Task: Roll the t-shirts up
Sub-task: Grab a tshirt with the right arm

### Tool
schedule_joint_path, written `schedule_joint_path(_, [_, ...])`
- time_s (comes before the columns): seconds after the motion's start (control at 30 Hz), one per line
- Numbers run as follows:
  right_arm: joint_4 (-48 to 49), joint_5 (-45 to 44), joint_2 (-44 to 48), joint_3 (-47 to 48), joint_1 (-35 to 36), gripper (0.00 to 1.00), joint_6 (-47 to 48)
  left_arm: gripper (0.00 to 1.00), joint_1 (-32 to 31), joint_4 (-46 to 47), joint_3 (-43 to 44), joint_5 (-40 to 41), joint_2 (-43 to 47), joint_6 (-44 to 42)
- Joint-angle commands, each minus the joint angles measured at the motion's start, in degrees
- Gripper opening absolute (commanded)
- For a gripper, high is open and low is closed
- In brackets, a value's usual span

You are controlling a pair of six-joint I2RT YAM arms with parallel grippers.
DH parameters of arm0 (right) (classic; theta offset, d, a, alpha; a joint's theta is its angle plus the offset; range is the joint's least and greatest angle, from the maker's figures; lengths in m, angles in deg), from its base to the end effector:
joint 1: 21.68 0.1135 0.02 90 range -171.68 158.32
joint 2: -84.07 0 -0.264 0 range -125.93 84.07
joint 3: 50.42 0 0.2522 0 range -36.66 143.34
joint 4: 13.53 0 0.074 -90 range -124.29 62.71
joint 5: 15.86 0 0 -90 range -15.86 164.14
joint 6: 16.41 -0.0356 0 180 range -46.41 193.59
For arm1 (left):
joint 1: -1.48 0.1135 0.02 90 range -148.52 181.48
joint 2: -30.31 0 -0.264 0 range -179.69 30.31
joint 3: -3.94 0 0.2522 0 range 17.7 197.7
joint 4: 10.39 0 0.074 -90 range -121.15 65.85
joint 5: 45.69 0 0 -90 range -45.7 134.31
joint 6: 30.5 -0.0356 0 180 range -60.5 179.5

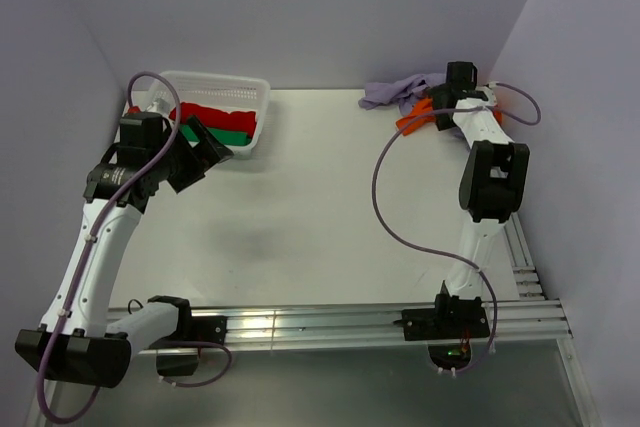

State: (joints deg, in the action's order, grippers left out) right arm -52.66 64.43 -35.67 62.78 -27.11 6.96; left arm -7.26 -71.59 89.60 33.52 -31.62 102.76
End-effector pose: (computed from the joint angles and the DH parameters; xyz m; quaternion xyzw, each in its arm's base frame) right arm 0.4750 -0.0512 0.2360 0.5686 0.7275 0.1239 0.3635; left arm 0.2097 -0.0390 0.3816 -0.2252 0.8649 -0.2689 0.3590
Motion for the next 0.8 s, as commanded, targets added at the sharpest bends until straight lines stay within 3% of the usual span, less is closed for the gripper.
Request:
schedule_joint_path(0.0, [0.1, -2.8, -3.2, 4.7, -0.3, 0.77, -0.3, 0.99, -0.2, 2.6, 1.7, 0.3, -0.6, -1.5])
schedule_joint_path(0.17, [4.9, -2.5, -6.5, 3.4, -0.3, 0.77, -1.7, 0.99, -0.2, 2.4, 1.2, 0.6, -0.9, -1.7])
schedule_joint_path(0.33, [1.5, -2.4, -12.8, 11.6, -0.2, 0.74, -1.8, 0.99, -0.2, 1.9, 0.9, 1.3, -0.7, -2.0])
schedule_joint_path(0.37, [2.2, -2.2, -13.7, 11.7, -0.2, 0.65, -1.8, 0.99, -0.2, 1.7, 0.9, 1.4, -0.7, -2.2])
schedule_joint_path(0.4, [3.7, -1.5, -14.0, 12.0, -0.3, 0.49, -2.0, 0.99, -0.2, 1.6, 0.9, 1.6, -0.7, -2.2])
schedule_joint_path(0.47, [3.8, -0.6, -15.2, 13.6, -0.3, 0.31, -2.2, 0.99, -0.2, 1.4, 1.0, 1.7, -0.7, -2.3])
schedule_joint_path(0.53, [3.4, 1.7, -16.5, 17.2, -0.3, 0.04, -2.2, 0.99, -0.2, 1.5, 1.1, 1.9, -1.0, -2.4])
schedule_joint_path(0.57, [3.1, 2.7, -16.6, 19.4, -0.3, 0.0, -2.2, 0.99, -0.2, 1.6, 1.1, 1.7, -1.1, -2.3])
schedule_joint_path(0.77, [8.5, 11.3, -8.5, 21.1, -0.1, 0.0, -5.4, 0.99, -0.2, 2.8, 2.4, 0.9, -2.8, -2.1])
